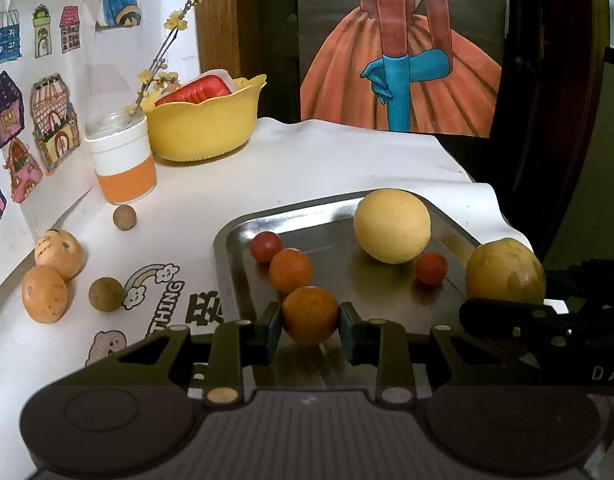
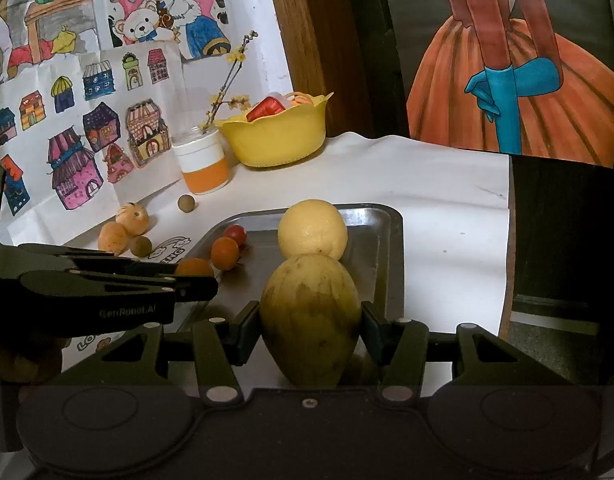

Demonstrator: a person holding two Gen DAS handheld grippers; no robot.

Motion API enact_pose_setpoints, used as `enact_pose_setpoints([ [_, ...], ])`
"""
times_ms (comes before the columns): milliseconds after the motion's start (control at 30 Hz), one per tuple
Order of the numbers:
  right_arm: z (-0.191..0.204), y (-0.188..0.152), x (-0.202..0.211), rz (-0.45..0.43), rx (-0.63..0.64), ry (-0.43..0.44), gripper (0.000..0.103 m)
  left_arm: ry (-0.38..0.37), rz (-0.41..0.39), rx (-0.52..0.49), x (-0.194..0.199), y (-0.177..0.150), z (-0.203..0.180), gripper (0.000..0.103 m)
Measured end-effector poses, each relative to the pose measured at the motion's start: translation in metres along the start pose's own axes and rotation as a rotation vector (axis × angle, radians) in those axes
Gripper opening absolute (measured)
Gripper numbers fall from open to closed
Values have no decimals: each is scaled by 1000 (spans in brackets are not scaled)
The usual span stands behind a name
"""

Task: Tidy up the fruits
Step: 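Carry the potato with the right tool over the tray while the left tool carries the orange there, then open the right tool to set the potato on the tray while the left tool releases the orange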

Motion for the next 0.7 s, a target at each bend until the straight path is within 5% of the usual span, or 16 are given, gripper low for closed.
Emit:
enact_pose_setpoints([
  [533,6,0,-2,-23,17,2,58,0,17,-15,2,-5,-2,35],
  [700,3,-3,5,-30,27,-17,65,10,2,-6,8,-4,0,54],
])
Point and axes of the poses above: each gripper's, at about its wrist camera, not at the fingertips, and x roughly against the way its jaws point, z to its left, y to its top, the point moved 8 cm from there along -x, roughly the way its jaws point, and after that the axes turned 11 degrees about -y, right-handed, at the moved point
